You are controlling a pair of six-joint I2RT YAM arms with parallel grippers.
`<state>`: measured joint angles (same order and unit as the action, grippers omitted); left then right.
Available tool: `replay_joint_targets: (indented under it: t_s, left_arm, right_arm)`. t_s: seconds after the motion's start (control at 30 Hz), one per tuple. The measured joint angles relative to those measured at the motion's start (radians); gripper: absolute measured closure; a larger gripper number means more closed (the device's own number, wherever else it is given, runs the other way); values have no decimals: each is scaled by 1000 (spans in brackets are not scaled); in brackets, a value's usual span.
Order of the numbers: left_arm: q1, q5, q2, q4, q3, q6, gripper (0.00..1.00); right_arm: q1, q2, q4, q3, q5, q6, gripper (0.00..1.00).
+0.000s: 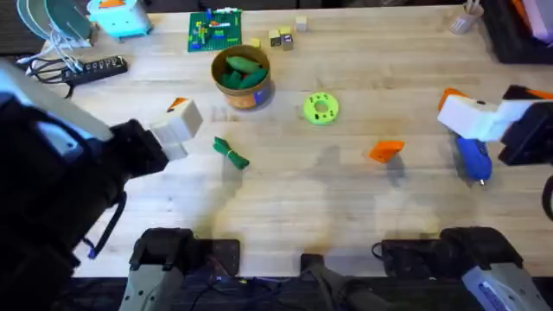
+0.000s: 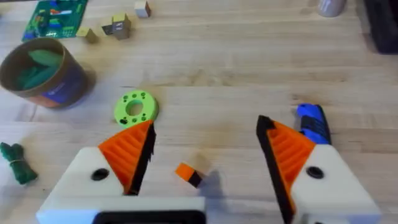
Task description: Pick up the gripper from the table and insert it into the empty holder that is missing its gripper. Then pick up a screw, insert it into the mounting hole, and use the screwdriver to tighten it. Finally, clean up the table by picking up the vegetable and placing it into the bucket.
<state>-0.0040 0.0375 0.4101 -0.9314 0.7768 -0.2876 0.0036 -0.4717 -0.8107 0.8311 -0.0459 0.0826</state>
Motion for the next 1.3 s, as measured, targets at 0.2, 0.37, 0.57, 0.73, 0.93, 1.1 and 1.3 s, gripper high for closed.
replay_joint_targets:
  t_s: [0.2, 0.37, 0.57, 0.73, 0.93, 1.1, 1.3]
  left_arm:
    - [0, -69, 105, -8, 10, -53, 8]
    - [0, -95, 215, -7, 10, -170, 8]
    - [-69, -120, 423, -12, 10, -289, 8]
    - [-184, -97, 593, 5, 10, -372, 9]
    - [-274, -78, 793, 74, 10, -465, 9]
    - [-286, -77, 874, 114, 10, -514, 501]
    - [-286, -91, 853, 115, 10, -521, 988]
  right_arm:
    - [0, -39, -5, 7, -36, 0, 11]
    - [0, -40, -5, 7, -48, 0, 11]
    - [0, -40, -5, 7, -49, 1, 10]
    - [0, -40, -5, 7, -49, 1, 10]
    - [0, -40, -5, 7, -49, 0, 10]
    - [0, -40, -6, 7, -49, 0, 10]
    - [0, -40, -6, 7, -49, 0, 10]
